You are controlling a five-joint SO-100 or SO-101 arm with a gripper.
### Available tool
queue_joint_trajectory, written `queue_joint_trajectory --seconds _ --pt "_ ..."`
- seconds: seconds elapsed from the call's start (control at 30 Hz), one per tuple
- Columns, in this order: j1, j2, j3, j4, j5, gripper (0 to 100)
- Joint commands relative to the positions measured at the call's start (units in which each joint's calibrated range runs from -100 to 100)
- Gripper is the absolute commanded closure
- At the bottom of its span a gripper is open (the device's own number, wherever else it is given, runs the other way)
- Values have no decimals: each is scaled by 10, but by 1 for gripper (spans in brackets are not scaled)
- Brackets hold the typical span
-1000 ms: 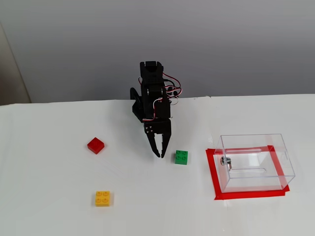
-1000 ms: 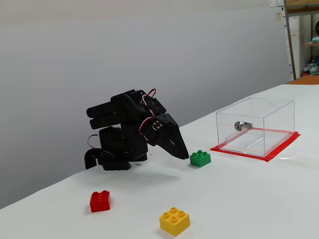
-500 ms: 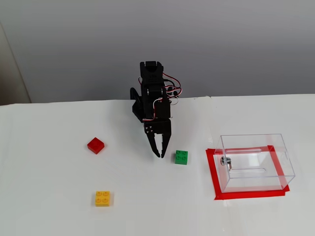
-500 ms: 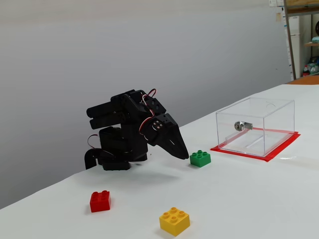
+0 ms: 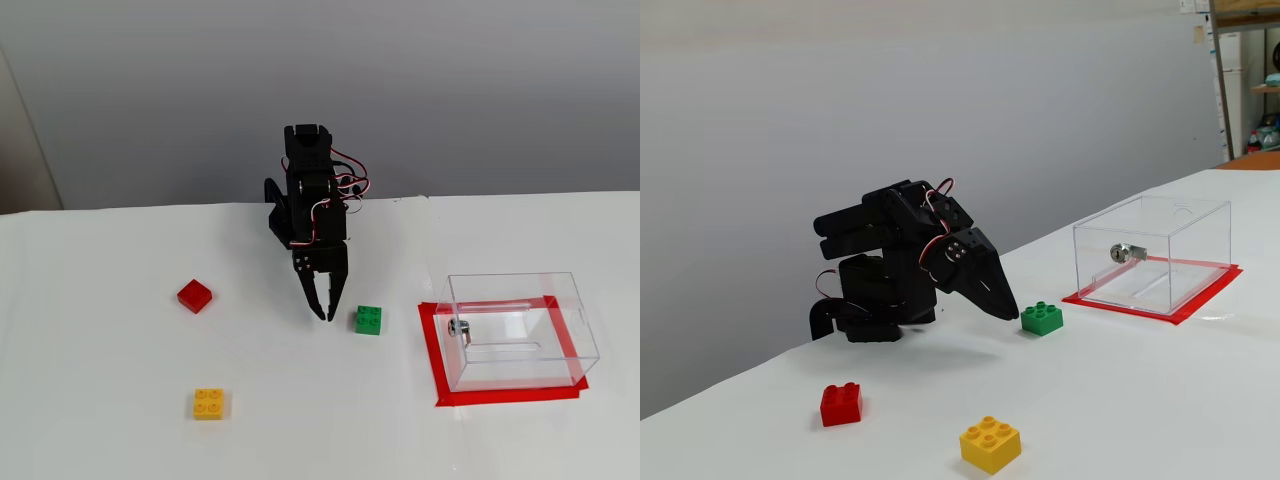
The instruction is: Pick the yellow lego brick and place it into the transparent box
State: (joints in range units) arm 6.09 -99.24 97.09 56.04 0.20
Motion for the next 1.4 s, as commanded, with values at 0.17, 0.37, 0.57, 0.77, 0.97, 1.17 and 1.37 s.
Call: queue_joint_trajectory --seconds 0.17,0.37,0.57,0.77,0.97,1.17,1.37 --pt "-27 -4 -38 -5 2 98" --pt "-35 -4 -98 2 3 98" --pt "-32 26 -151 2 -2 98" --pt "-34 154 -248 2 3 98" --pt "-21 279 -385 2 3 98" --pt "56 340 -485 2 3 98" --pt "154 390 -573 42 4 98"
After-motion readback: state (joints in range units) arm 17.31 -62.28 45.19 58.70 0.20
